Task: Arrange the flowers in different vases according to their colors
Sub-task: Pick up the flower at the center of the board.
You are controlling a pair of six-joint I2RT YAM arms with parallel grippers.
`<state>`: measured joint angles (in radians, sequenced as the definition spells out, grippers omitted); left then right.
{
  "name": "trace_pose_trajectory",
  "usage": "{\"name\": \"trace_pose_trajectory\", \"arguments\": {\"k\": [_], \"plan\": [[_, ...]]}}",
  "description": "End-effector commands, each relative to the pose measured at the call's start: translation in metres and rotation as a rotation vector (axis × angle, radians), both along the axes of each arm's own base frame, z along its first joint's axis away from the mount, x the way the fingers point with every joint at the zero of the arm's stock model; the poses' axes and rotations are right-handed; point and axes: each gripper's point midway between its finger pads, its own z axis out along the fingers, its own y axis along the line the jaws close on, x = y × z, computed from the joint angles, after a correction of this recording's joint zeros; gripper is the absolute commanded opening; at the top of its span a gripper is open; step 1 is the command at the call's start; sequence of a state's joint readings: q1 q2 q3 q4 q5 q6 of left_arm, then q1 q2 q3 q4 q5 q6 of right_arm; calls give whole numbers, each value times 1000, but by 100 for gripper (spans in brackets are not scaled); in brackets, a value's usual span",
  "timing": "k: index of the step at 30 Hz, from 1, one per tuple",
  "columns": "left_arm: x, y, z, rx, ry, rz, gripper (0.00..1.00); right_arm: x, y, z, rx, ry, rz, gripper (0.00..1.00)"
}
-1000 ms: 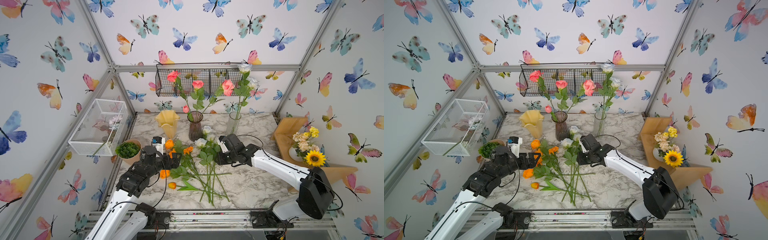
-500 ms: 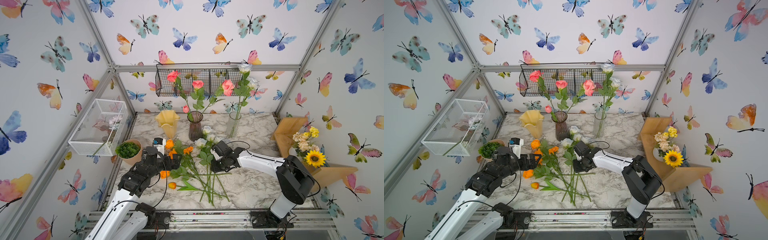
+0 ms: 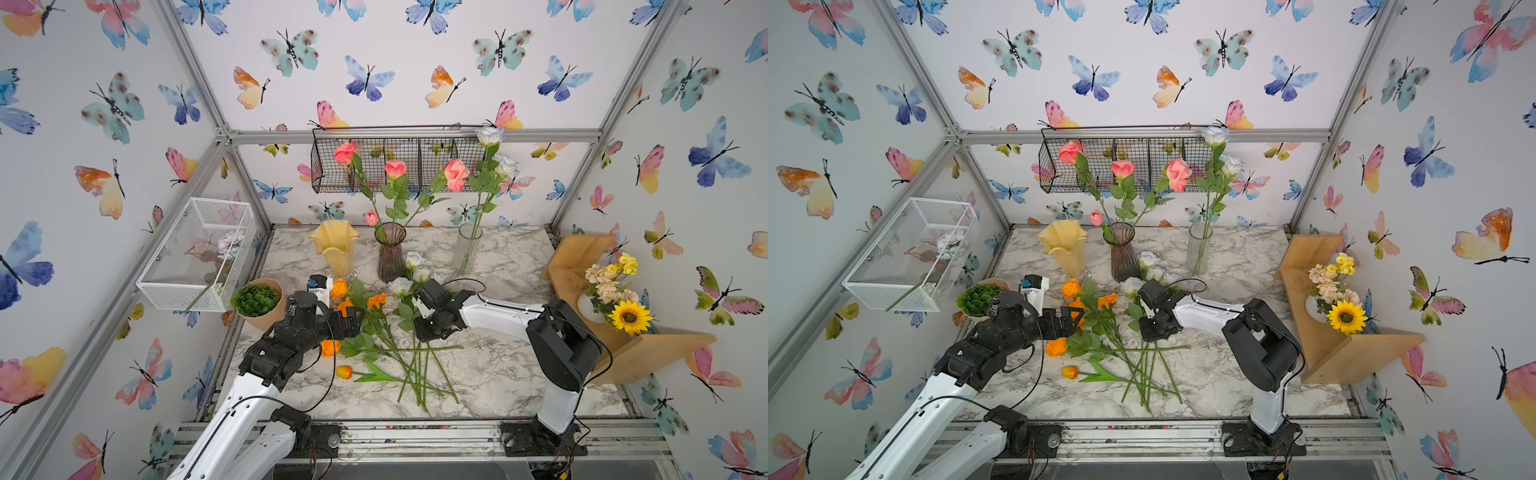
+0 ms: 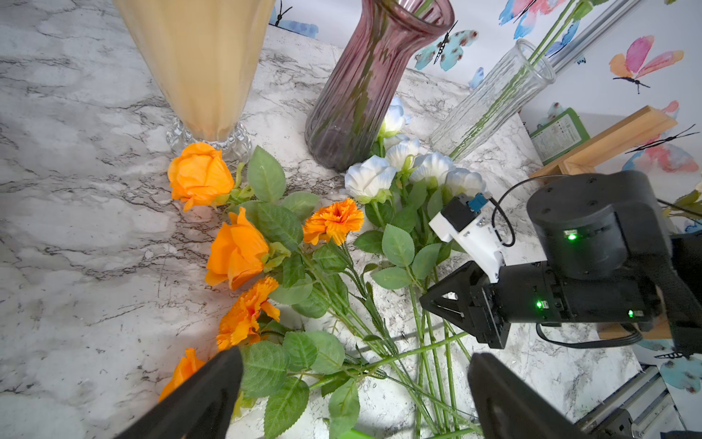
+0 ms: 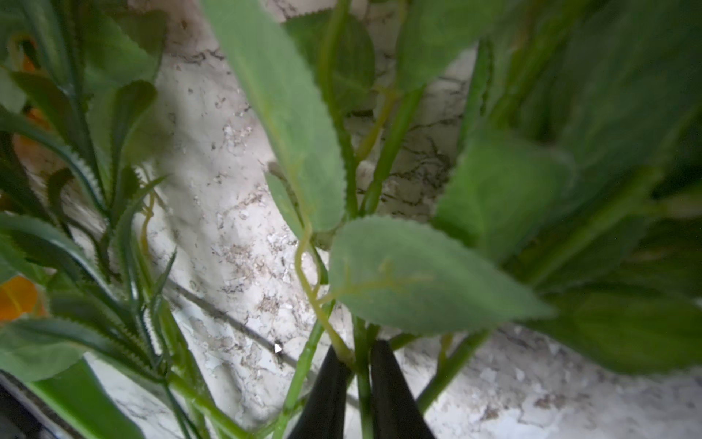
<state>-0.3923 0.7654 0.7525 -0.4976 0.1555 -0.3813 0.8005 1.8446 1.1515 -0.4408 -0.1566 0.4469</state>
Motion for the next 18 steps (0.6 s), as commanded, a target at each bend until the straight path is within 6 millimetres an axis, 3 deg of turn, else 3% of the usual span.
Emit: {"name": "trace_pose_trajectory", "arguments": {"k": [1, 6, 18], "plan": [[1, -1, 2, -3, -12, -9, 99, 2, -4, 4, -43, -31, 26, 7], [1, 0, 2, -4, -13, -6, 99, 8, -7, 25, -44, -90, 46, 2], [0, 0, 5, -8, -21, -7, 99, 21, -1, 109, 80, -334, 121, 2]]}}
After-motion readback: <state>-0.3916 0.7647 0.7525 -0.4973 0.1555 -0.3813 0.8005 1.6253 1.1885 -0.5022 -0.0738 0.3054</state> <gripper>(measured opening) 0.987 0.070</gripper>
